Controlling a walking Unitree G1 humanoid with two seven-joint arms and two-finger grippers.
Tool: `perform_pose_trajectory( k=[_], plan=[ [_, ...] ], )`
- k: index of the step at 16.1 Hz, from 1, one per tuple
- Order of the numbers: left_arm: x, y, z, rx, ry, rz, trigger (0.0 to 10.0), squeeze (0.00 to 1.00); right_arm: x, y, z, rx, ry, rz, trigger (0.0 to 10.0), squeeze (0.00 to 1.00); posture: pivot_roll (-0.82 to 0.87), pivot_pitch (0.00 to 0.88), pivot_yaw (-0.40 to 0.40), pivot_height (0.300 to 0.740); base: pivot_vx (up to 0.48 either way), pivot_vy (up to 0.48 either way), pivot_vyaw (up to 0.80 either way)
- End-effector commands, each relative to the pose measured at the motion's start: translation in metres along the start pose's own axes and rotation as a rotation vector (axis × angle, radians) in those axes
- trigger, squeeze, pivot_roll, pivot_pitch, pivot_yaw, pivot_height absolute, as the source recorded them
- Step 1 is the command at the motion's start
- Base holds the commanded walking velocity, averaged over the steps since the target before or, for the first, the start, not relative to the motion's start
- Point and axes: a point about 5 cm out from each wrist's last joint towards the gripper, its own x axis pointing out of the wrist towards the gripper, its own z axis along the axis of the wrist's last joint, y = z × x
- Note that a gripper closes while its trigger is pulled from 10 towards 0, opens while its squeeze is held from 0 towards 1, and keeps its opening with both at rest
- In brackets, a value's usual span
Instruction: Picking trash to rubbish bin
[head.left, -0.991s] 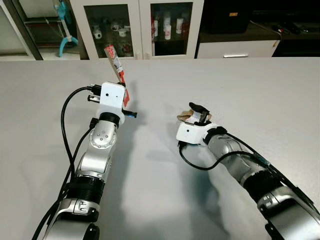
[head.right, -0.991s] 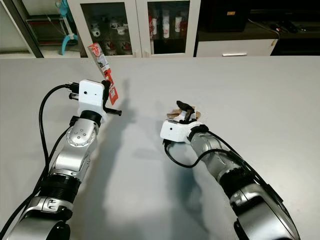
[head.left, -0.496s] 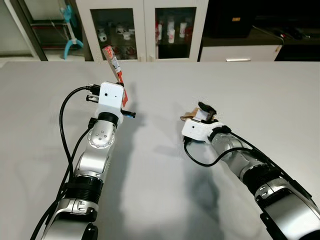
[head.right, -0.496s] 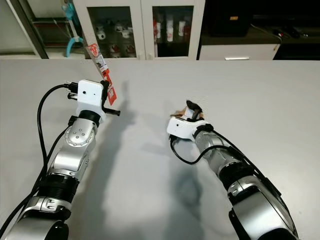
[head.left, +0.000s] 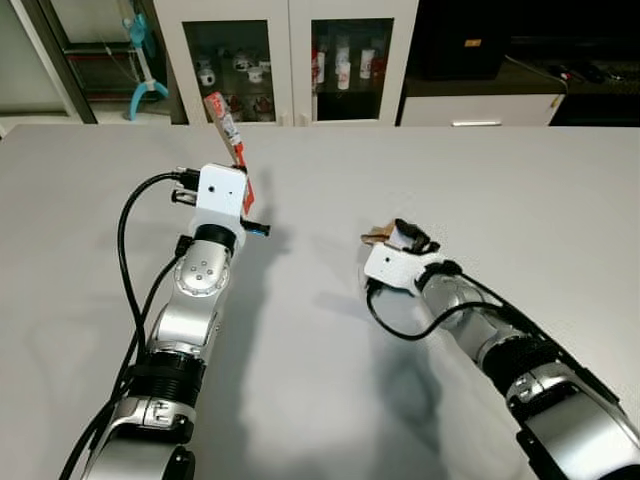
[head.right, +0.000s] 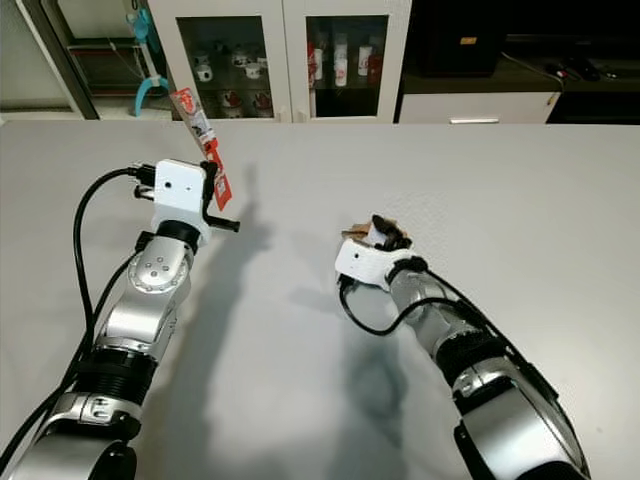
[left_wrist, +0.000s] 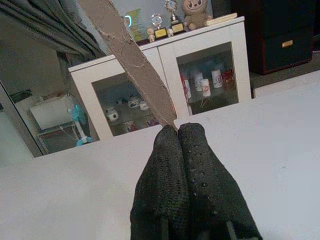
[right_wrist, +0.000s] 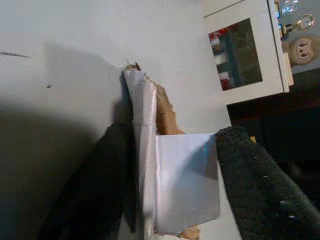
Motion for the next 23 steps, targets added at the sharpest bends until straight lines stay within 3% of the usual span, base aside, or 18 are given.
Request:
perform_pose_trajectory(
  k=[1, 16, 19, 20, 21, 22, 23],
  plan=[
    [0.002, -0.001, 0.005, 0.007, -0.014, -0.014, 10.0, 0.00, -0.016, 0.040, -0.031, 0.008, 0.140, 0.163, 0.0, 0.00, 0.02, 0.044, 0.054, 0.740, 0.000, 0.000, 0.00],
    [0.002, -0.005, 0.004, 0.000, -0.008, -0.021, 10.0, 0.00, -0.014, 0.032, -0.027, 0.028, 0.114, 0.123, 0.0, 0.00, 0.02, 0.053, 0.047, 0.740, 0.000, 0.000, 0.00],
    [0.001, -0.005, 0.003, 0.000, -0.005, -0.021, 10.0, 0.00, -0.011, 0.018, -0.028, 0.082, 0.136, 0.033, 0.0, 0.00, 0.02, 0.054, 0.047, 0.740, 0.000, 0.000, 0.00],
    [0.001, -0.005, 0.003, -0.007, -0.004, -0.019, 10.0, 0.00, -0.007, -0.003, -0.022, 0.164, 0.101, -0.089, 10.0, 0.00, 0.02, 0.056, 0.049, 0.740, 0.000, 0.000, 0.00],
    [0.001, -0.005, 0.003, -0.009, -0.004, -0.018, 10.0, 0.00, -0.006, -0.010, -0.020, 0.185, 0.084, -0.125, 10.0, 0.00, 0.02, 0.057, 0.049, 0.740, 0.000, 0.000, 0.00],
    [0.001, -0.006, 0.004, -0.027, -0.018, -0.019, 10.0, 0.00, -0.006, -0.049, -0.002, 0.380, -0.043, -0.320, 10.0, 0.00, 0.01, 0.057, 0.053, 0.740, 0.000, 0.000, 0.00],
    [0.001, -0.007, 0.005, -0.031, -0.021, -0.020, 10.0, 0.00, -0.008, -0.065, 0.005, 0.438, -0.100, -0.394, 10.0, 0.00, 0.01, 0.057, 0.055, 0.740, 0.000, 0.000, 0.00]
  ],
)
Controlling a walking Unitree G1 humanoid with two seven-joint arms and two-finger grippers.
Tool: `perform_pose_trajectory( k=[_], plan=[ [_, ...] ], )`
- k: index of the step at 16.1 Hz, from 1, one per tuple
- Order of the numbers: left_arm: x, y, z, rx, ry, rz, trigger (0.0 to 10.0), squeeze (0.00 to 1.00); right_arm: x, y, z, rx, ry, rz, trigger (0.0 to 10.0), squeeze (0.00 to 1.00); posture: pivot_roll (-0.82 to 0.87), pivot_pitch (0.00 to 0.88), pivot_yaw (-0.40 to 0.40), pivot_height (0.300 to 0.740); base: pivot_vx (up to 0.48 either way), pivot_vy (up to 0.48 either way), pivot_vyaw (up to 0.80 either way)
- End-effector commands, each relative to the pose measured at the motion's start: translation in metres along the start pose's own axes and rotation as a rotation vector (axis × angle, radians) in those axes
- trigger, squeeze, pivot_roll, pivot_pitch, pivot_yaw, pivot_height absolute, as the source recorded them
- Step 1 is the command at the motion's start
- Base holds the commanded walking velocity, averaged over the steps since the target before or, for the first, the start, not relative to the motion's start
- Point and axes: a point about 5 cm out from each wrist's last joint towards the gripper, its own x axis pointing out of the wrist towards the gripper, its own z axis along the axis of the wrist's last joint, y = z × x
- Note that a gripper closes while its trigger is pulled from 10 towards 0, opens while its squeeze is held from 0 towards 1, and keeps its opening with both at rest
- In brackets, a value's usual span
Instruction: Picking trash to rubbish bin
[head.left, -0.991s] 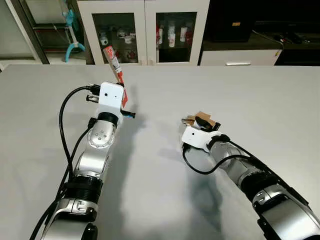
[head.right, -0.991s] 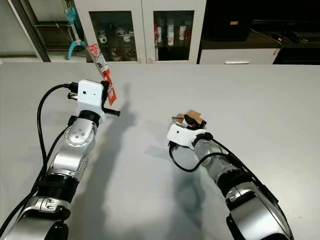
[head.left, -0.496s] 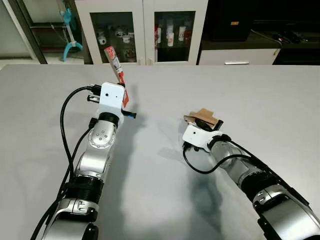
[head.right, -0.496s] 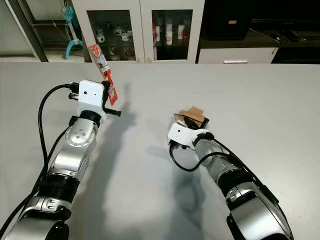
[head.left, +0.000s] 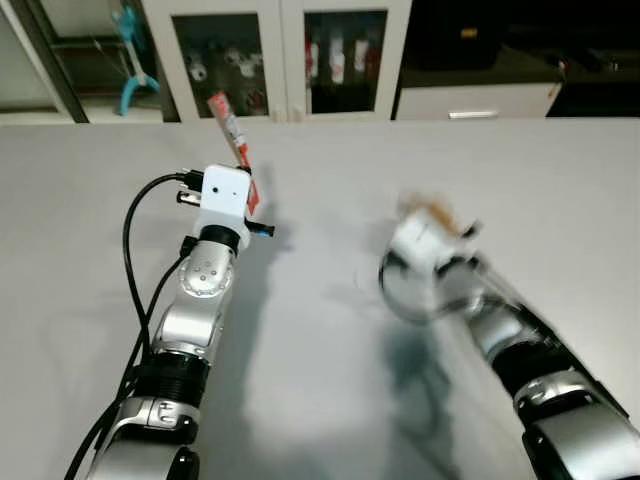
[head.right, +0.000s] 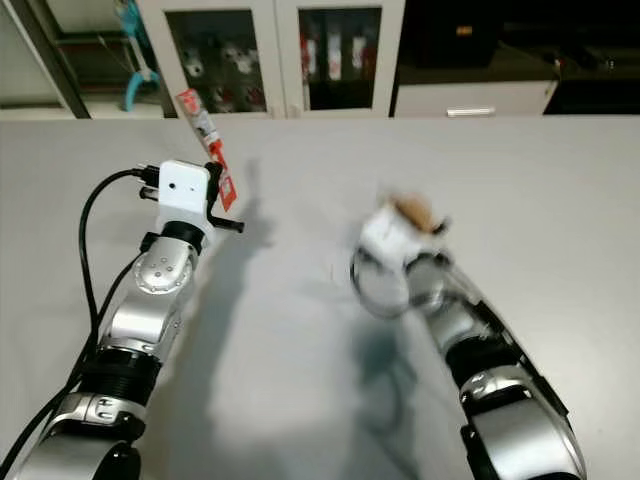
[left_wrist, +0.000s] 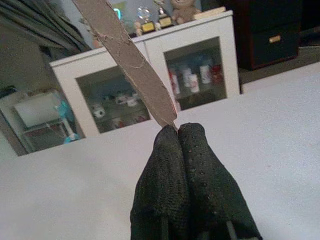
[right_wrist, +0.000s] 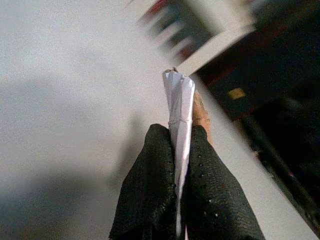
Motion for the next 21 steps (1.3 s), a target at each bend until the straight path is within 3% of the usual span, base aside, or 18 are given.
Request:
perform_pose_trajectory(
  k=[1, 4, 5, 8, 9, 12, 14, 21],
  plan=[
    [0.001, 0.000, 0.004, -0.007, -0.019, -0.003, 10.0, 0.00, 0.004, -0.015, 0.018, 0.088, -0.073, -0.094, 10.0, 0.00, 0.01, 0.058, 0.056, 0.740, 0.000, 0.000, 0.00],
    [0.000, -0.002, 0.005, -0.011, -0.025, 0.003, 10.0, 0.00, 0.000, -0.036, 0.043, 0.287, -0.189, -0.232, 10.0, 0.00, 0.01, 0.057, 0.061, 0.740, 0.000, 0.000, 0.00],
    [0.000, -0.003, 0.005, -0.012, -0.026, 0.004, 10.0, 0.00, -0.001, -0.038, 0.046, 0.308, -0.202, -0.244, 10.0, 0.00, 0.01, 0.058, 0.061, 0.740, 0.000, 0.000, 0.00],
    [-0.003, -0.005, 0.006, -0.034, -0.041, 0.018, 10.0, 0.00, -0.015, -0.042, 0.064, 0.514, -0.285, -0.326, 10.0, 0.00, 0.01, 0.055, 0.067, 0.740, 0.000, 0.000, 0.00],
    [-0.008, -0.008, 0.007, -0.053, -0.059, 0.018, 10.0, 0.00, -0.020, -0.033, 0.053, 0.648, -0.231, -0.339, 10.0, 0.00, 0.01, 0.048, 0.072, 0.740, 0.000, 0.000, 0.00],
    [-0.017, -0.024, -0.002, -0.082, -0.042, -0.008, 10.0, 0.00, -0.026, -0.010, 0.029, 0.805, -0.104, -0.308, 10.0, 0.00, 0.02, 0.035, 0.087, 0.740, 0.000, 0.000, 0.00],
    [-0.014, -0.034, 0.005, -0.093, -0.069, -0.025, 10.0, 0.00, -0.022, -0.021, 0.043, 0.793, -0.164, -0.302, 10.0, 0.00, 0.01, 0.021, 0.090, 0.740, 0.000, 0.000, 0.00],
    [-0.013, -0.029, 0.007, -0.113, -0.089, 0.000, 10.0, 0.00, -0.022, -0.020, 0.043, 0.814, -0.170, -0.290, 10.0, 0.00, 0.02, 0.003, 0.089, 0.740, 0.000, 0.000, 0.00]
  ],
)
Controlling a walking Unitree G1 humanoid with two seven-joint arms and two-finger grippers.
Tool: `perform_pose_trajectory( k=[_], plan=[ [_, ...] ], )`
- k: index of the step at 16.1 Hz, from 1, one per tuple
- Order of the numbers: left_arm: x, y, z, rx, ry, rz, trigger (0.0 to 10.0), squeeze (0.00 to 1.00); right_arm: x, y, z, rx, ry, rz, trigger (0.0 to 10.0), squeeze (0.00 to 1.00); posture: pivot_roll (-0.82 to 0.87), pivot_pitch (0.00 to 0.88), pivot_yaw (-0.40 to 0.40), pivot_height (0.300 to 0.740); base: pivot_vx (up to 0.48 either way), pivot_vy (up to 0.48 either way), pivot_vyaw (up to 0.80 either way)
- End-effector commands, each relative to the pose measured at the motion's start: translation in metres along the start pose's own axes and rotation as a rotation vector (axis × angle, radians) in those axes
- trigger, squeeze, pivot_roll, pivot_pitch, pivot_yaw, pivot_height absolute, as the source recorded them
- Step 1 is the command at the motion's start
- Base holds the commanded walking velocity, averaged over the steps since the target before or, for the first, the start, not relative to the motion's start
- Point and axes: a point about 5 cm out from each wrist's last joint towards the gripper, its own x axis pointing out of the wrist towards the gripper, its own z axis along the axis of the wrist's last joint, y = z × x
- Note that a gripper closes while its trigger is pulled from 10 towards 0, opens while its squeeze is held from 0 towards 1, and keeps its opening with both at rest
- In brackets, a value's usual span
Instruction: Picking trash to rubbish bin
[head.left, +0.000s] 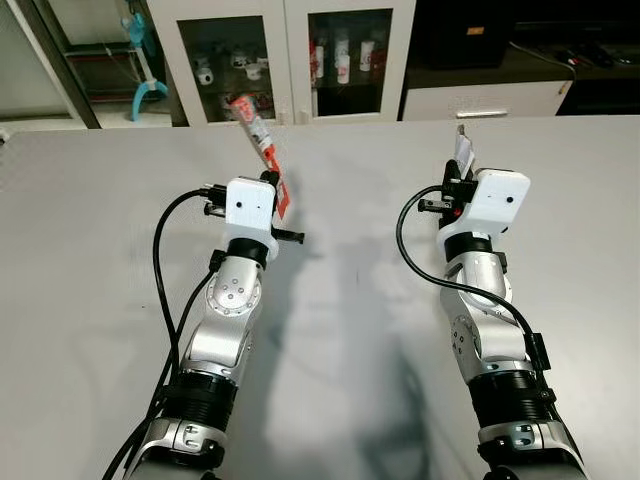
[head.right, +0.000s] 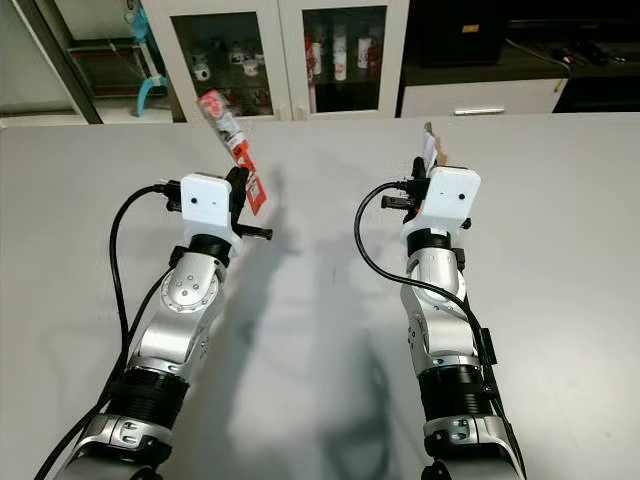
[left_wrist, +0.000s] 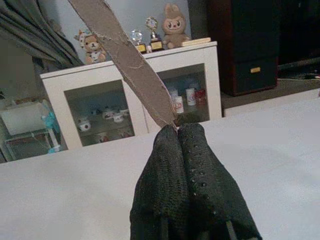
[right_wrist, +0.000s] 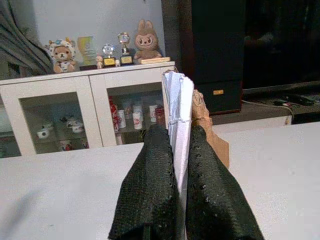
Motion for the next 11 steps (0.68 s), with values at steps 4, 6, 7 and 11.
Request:
perform_pose_trajectory(
  k=[4, 6, 7, 11],
  plan=[
    [-0.0005, 0.0036, 0.0004, -0.005, -0.012, 0.020, 10.0, 0.00, 0.0022, -0.0017, 0.0033, 0.014, -0.005, -0.004, 10.0, 0.00, 0.02, 0.000, 0.088, 0.740, -0.135, 0.000, 0.00],
    [-0.0008, 0.0037, 0.0003, -0.006, -0.013, 0.017, 10.0, 0.00, 0.0017, -0.0016, 0.0023, 0.012, 0.000, -0.002, 10.0, 0.00, 0.01, 0.000, 0.092, 0.740, -0.300, 0.000, 0.00],
    [-0.0010, 0.0033, 0.0001, -0.006, -0.013, 0.010, 10.0, 0.00, 0.0010, -0.0007, 0.0013, 0.009, 0.007, 0.002, 10.0, 0.00, 0.01, 0.000, 0.093, 0.740, -0.300, 0.000, 0.00],
    [-0.0008, 0.0018, 0.0001, -0.004, -0.013, 0.004, 10.0, 0.00, 0.0001, -0.0002, -0.0007, 0.004, 0.018, 0.005, 10.0, 0.00, 0.01, 0.000, 0.098, 0.740, -0.298, 0.000, 0.00]
  ],
)
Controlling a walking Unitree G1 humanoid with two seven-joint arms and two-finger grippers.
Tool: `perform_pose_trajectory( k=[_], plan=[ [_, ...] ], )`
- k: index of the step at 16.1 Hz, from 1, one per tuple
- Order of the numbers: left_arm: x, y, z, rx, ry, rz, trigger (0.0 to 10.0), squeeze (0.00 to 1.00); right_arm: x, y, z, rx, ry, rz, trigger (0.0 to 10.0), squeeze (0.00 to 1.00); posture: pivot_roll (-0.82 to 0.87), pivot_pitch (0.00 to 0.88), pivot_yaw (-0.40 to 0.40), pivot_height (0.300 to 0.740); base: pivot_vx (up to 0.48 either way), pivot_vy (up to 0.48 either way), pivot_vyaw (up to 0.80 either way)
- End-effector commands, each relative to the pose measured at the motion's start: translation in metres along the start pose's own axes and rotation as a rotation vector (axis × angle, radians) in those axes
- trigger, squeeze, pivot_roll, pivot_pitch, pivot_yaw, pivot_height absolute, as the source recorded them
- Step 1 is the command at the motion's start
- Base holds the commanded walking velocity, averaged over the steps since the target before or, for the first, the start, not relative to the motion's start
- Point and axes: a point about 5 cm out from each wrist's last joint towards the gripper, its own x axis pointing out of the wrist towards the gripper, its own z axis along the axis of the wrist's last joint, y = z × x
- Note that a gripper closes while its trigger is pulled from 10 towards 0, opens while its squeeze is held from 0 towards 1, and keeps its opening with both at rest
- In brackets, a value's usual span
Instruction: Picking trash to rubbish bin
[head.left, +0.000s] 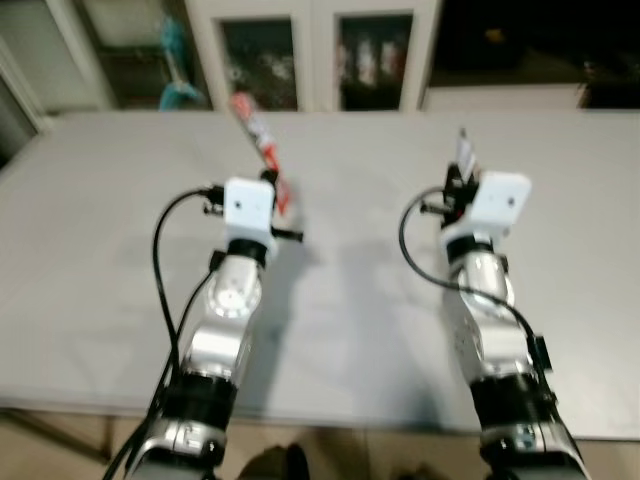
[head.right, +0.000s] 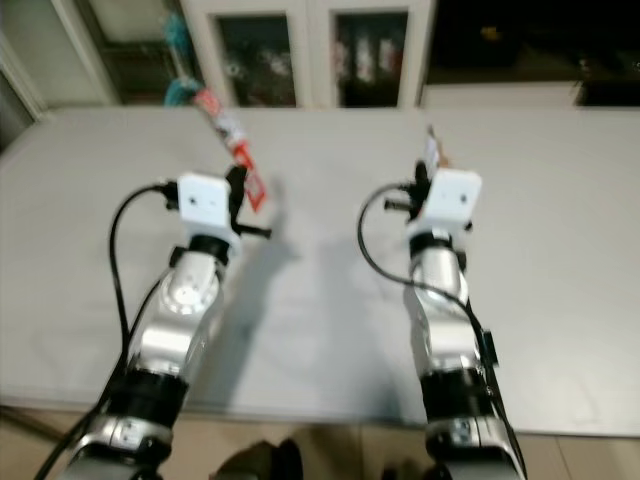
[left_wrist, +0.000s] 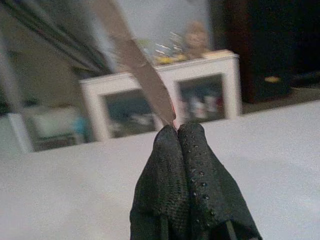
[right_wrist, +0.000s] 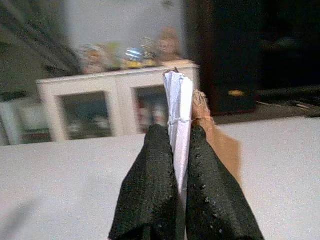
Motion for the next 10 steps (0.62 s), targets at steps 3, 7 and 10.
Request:
perform_pose_trajectory(
  k=[3, 7, 10],
  plan=[
    [-0.0017, 0.0050, -0.0031, 0.003, 0.011, 0.013, 10.0, 0.00, 0.0010, 0.0065, 0.0015, 0.005, 0.005, 0.026, 10.0, 0.00, 0.01, 0.000, 0.096, 0.740, -0.301, 0.000, 0.00],
    [-0.0020, 0.0045, -0.0031, 0.004, 0.011, 0.015, 10.0, 0.00, 0.0013, 0.0070, 0.0015, 0.003, 0.009, 0.032, 10.0, 0.00, 0.01, 0.000, 0.091, 0.740, -0.300, 0.000, 0.00],
    [-0.0022, 0.0043, -0.0031, 0.004, 0.012, 0.018, 10.0, 0.00, 0.0016, 0.0069, 0.0019, 0.001, 0.011, 0.036, 10.0, 0.00, 0.01, 0.004, 0.089, 0.740, -0.300, 0.000, 0.00]
  ],
)
